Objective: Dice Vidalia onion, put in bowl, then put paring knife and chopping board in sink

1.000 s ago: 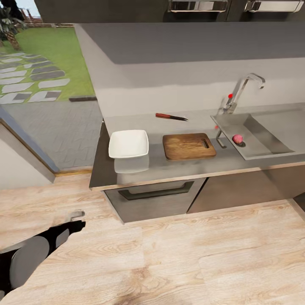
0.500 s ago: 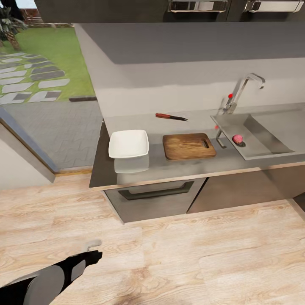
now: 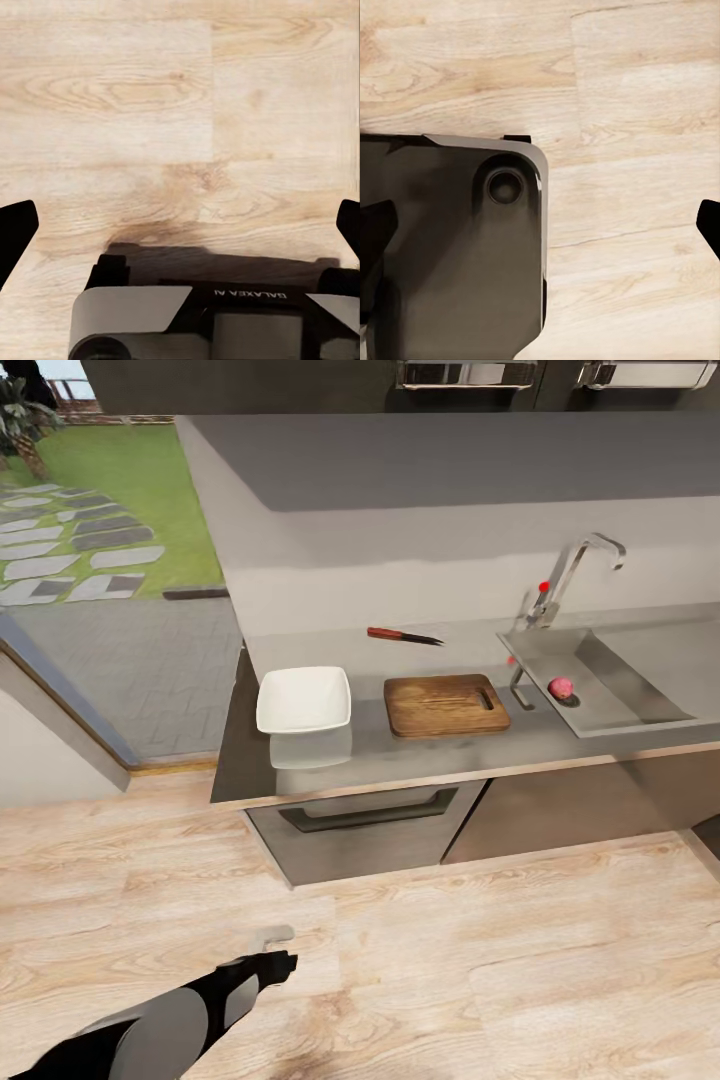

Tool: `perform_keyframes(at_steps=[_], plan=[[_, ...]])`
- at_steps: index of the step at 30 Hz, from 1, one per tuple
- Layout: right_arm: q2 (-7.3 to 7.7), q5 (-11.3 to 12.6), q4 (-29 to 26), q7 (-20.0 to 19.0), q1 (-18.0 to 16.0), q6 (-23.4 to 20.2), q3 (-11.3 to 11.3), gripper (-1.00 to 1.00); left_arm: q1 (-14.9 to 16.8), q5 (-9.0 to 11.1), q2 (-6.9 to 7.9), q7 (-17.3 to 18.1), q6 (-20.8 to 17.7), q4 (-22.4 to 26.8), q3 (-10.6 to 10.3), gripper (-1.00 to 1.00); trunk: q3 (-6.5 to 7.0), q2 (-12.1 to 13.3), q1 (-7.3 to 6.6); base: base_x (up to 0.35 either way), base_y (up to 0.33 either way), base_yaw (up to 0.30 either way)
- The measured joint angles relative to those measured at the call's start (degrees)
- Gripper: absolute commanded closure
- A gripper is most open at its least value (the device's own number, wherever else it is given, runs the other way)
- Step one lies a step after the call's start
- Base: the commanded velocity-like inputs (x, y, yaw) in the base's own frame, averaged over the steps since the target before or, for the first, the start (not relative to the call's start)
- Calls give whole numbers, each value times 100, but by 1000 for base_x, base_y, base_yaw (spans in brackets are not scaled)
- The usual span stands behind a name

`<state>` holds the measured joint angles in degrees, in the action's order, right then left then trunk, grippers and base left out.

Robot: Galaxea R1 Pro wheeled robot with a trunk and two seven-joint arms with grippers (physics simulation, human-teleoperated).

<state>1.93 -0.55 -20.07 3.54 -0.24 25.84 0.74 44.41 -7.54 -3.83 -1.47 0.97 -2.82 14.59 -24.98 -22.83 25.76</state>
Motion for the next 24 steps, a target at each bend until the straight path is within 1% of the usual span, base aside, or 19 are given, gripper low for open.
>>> perform_keyframes(at_steps=[1,3,5,7,9,11,12,13,14,15,18,24], plan=[[0,0,0,0,0,0,1,-100,0,-2,-29,-19,3,49,-1,-100,0,0,0,0,0,0],[2,0,0,0,-1,1,3,-100,2,-8,-135,-61,12,203,-1,-100,0,0,0,0,0,0],[11,0,0,0,0,4,3,-100,3,-15,-223,-83,46,240,-1,-100,0,0,0,0,0,0],[18,0,0,0,0,7,4,-100,0,-26,-243,-91,75,174,3,-100,0,0,0,0,0,0],[19,0,0,0,0,8,4,-100,-3,-34,-223,-95,125,72,4,-100,0,0,0,0,0,0],[14,0,0,0,0,5,4,-100,-3,-45,-177,-97,373,-31,4,-100,0,0,0,0,0,0],[9,0,0,0,0,4,4,-100,-10,-45,-147,-100,717,-78,6,-100,0,0,0,0,0,0],[7,0,0,0,0,3,4,-100,-19,-46,-134,-103,920,-96,7,-100,0,0,0,0,0,0],[5,0,2,0,0,3,4,-100,-49,-46,-115,-107,1299,-121,8,-100,0,0,0,0,0,0],[3,0,4,0,0,2,4,-100,-83,-46,-101,-110,1595,-138,9,-100,0,0,0,0,0,0],[1,0,7,0,0,2,4,-100,-149,-46,-80,-111,1960,-158,10,-100,0,0,0,0,0,0],[0,0,9,0,0,2,4,-100,-451,-47,-75,-108,2350,-168,8,-100,0,0,0,0,0,0]])
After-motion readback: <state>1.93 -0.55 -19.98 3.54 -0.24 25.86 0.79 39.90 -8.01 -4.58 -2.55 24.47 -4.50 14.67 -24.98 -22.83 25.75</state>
